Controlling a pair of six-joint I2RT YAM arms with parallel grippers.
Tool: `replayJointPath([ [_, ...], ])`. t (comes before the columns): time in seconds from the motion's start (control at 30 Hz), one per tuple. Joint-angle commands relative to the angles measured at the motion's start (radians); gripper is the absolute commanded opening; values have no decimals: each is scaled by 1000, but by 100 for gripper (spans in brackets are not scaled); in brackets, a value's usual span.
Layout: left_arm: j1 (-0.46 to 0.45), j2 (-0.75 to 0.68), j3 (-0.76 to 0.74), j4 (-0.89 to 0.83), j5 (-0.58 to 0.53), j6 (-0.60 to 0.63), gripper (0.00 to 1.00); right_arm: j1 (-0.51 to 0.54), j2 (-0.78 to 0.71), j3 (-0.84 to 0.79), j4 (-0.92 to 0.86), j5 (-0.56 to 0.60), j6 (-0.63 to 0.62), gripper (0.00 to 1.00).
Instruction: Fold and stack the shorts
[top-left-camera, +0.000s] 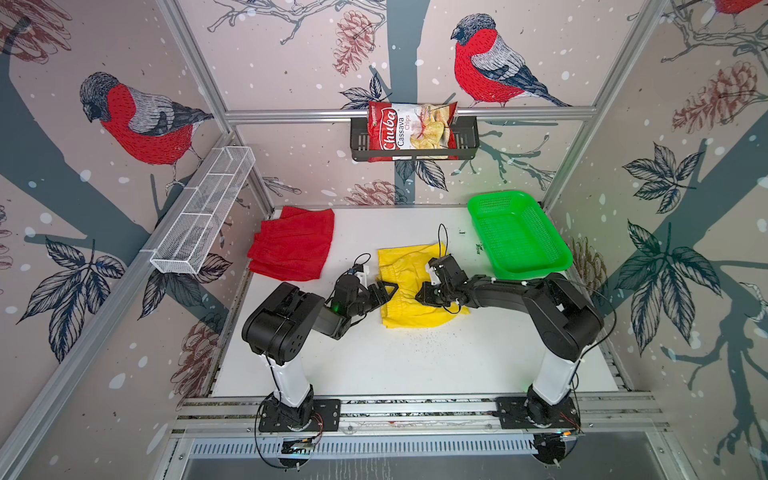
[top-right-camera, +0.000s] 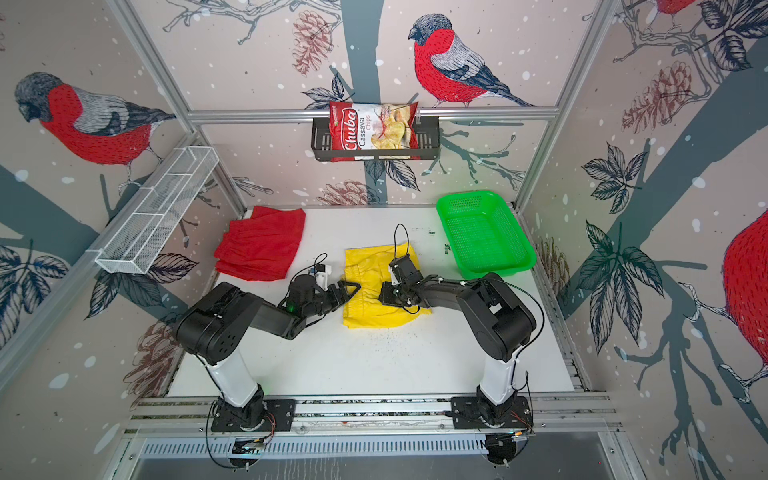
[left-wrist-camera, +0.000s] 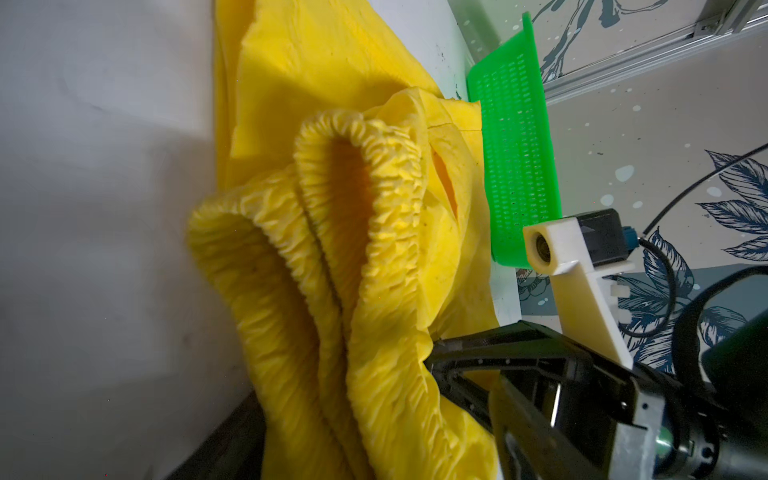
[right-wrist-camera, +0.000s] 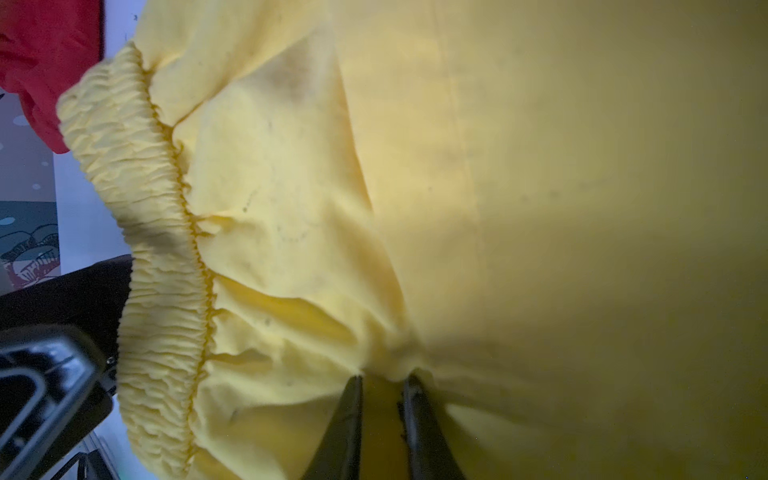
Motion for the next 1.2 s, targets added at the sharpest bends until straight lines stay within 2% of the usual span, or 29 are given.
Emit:
replayJointPath([
  [0.0, -8, 9, 23, -146, -4, 13, 77, 8, 15, 3, -1, -22, 26, 21],
  [0.2, -28, 12, 78, -172, -9, 28, 70, 29, 31, 19, 35, -34, 47, 20],
  [0.37, -32, 8, 115, -195, -10, 42, 58, 42, 48, 28, 82, -52, 70, 19],
  [0.53, -32, -20, 157, -278, -24, 95, 24, 46, 27, 36, 106, -49, 72, 19],
  [0.67, -25, -59, 225, -454, -66, 200, 1, 30, -51, 15, 94, -22, 61, 32],
  [0.77, -14, -98, 303, -637, -113, 327, 0, -14, -153, -38, 97, -12, 58, 44],
  [0.83, -7, -112, 381, -794, -164, 445, 0, -57, -228, -87, 96, -13, 57, 49],
  [1.07, 43, -41, 715, -1262, -311, 789, 0, -173, -386, -210, 29, 8, 6, 51],
  [1.17, 45, 15, 859, -1416, -428, 905, 0, -201, -421, -265, 40, 7, 6, 51],
])
